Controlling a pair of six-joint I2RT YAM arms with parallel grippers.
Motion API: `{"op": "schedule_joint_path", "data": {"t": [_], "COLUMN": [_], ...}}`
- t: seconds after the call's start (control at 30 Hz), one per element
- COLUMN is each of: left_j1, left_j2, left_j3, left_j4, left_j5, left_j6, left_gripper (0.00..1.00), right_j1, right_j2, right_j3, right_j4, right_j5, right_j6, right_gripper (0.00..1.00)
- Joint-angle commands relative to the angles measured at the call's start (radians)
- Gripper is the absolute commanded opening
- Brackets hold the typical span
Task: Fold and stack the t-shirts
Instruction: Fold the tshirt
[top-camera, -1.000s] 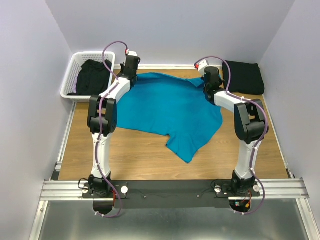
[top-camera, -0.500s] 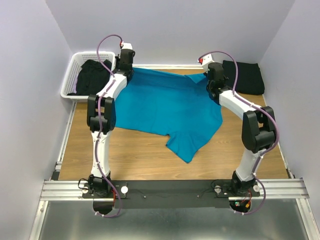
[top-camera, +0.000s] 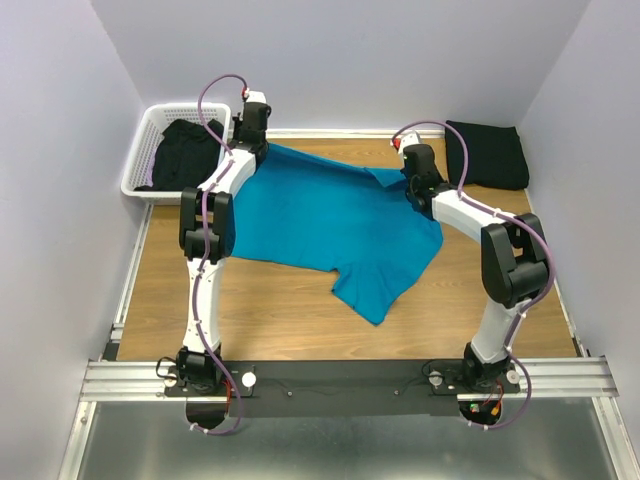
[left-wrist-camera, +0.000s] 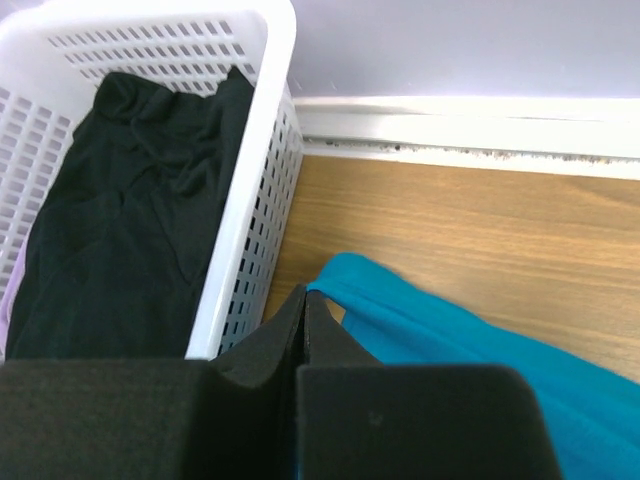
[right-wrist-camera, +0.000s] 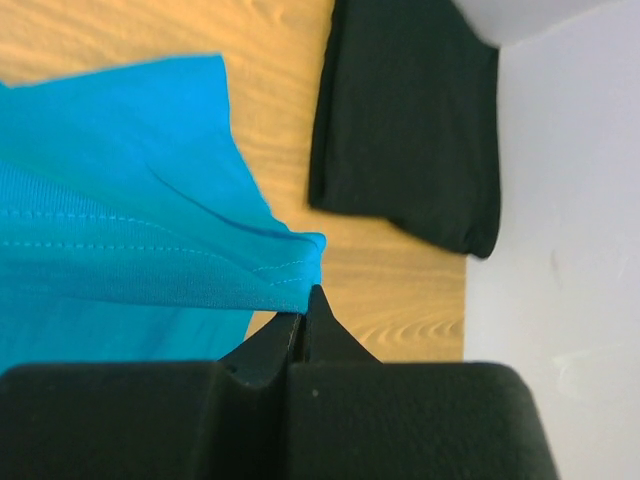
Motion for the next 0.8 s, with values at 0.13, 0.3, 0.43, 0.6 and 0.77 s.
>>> {"op": "schedule_joint_path", "data": {"t": [0.13,0.3,0.43,0.6,0.77], "left_j1": [0.006,0.006,0.006,0.008,0.008], "left_j2": [-0.018,-0.030,-0.023,0.000,-0.003], "left_j3": [-0.030,-0.054,-0.068,-0.045,-0.062], "left_j4": [-0.031,-0.080,-0.109,-0.166,-0.167], "left_j5": [0.002,0.002,0.003,0.009,-0.014], "left_j6": [-0.041,-0.089,-0.123,-0.164,-0.166], "left_gripper": [0.05,0.05,0.05,0.06,0.07], "right_j1": [0.005,0.003,0.010,0.031,0.063], "right_j2": [-0.048,-0.057,-0.077,-0.085,-0.063], "right_j3": [-0.028,-0.033,-0.034,-0.040,-0.043], "right_j4": [-0.085,-0.125,-0.206,-0.296,-0.371], "right_j5": [0.089,0.147,0.126,0.049,-0.029], "right_j6": [0.118,0.171,0.256,0.363,0.441], "right_gripper": [0.00,0.01,0.01,0.01,0.01]}}
